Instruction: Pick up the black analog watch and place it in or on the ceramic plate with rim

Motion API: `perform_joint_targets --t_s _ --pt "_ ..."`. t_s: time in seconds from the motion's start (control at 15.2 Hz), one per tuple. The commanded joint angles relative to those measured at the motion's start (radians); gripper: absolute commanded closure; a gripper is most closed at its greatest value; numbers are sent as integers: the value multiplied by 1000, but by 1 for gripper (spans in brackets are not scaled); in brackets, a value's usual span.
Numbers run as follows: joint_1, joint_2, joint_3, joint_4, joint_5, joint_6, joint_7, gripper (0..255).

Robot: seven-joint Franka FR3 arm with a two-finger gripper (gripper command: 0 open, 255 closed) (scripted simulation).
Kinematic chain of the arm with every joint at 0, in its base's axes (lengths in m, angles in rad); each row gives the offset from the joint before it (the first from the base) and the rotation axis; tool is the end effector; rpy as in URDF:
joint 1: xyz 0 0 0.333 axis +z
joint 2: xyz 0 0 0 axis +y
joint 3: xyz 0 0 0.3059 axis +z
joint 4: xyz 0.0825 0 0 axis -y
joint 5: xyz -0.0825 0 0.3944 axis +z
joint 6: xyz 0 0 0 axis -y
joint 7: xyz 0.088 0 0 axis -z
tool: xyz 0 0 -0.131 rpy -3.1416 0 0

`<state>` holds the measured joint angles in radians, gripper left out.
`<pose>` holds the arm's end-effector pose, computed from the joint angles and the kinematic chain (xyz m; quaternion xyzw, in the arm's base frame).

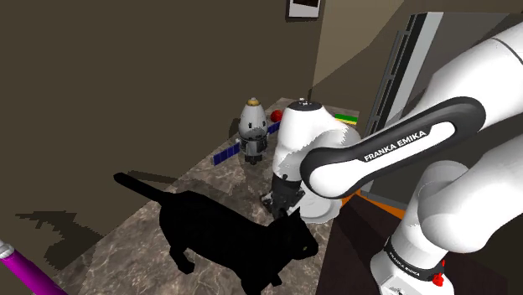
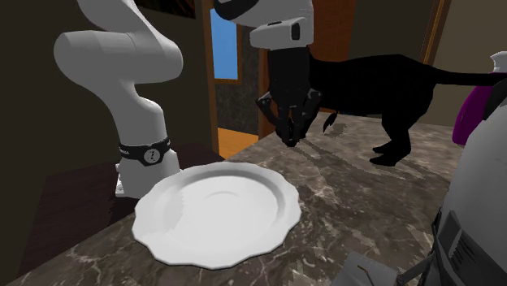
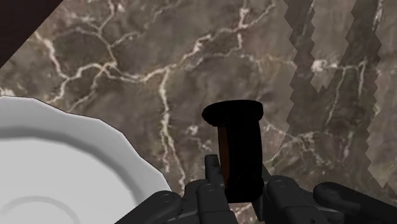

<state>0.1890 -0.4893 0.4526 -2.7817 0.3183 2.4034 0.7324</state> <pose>0.3152 0.2152 0.3064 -0.9830 0.1776 -0.0307 0.0342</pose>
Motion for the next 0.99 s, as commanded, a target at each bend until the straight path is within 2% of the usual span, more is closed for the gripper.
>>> perform_joint_targets --t_s 0.0,0.26,0.59,0.92 --pt "1 -23 -8 13 -2 -37 0 255" --pt "3 -57 -20 34 -8 -92 0 255" --pt "-53 -115 -138 -30 -48 -102 -144 255" --pt "-135 -136 -254 -60 -110 -105 -287 255"
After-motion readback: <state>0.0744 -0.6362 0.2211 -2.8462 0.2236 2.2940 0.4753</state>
